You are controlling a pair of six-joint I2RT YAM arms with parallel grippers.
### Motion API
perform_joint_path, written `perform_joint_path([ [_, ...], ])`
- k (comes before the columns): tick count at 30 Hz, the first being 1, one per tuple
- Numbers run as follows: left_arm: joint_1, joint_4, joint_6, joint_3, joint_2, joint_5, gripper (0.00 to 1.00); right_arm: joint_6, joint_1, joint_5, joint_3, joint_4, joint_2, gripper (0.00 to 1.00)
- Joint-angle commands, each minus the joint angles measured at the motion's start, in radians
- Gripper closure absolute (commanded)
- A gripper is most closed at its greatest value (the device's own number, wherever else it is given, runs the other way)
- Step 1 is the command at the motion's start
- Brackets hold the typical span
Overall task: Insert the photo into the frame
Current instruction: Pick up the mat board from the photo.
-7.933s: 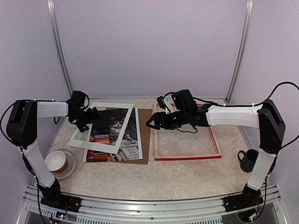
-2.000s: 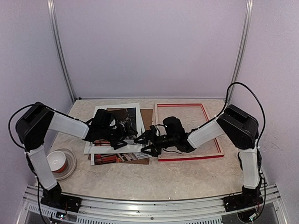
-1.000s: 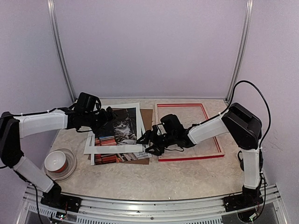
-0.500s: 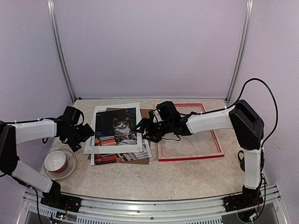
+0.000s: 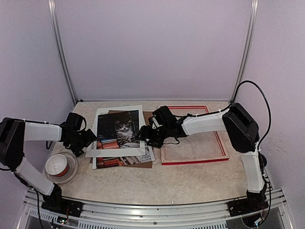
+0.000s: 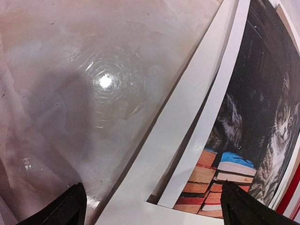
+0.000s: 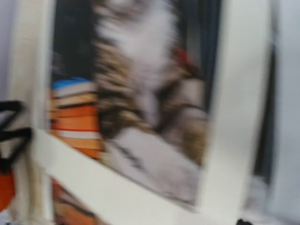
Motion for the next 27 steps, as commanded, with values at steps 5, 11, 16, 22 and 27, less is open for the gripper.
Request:
perform_joint_path([
  [5,0.006,0.09,-0.024,-0.072,0.054,0.145,0.01,0.0,-0.025,0.026,-0.015,-0.056,0.049,0.22],
  [11,0.01,0.137,-0.04,-0.102,0.023,0.21,0.01,-0.001,-0.032,-0.005,-0.013,-0.034,0.089,0.22],
  [16,0.027,0.181,-0.066,-0.133,-0.036,0.245,0.01,-0.01,-0.031,-0.035,0.024,-0.051,0.135,0.22],
  [22,0.063,0.245,-0.086,-0.182,-0.146,0.272,0.01,-0.003,-0.031,-0.054,0.025,-0.033,0.149,0.22],
  [27,0.075,0.29,-0.094,-0.204,-0.192,0.291,0.01,-0.003,-0.031,-0.051,0.026,-0.03,0.143,0.22],
])
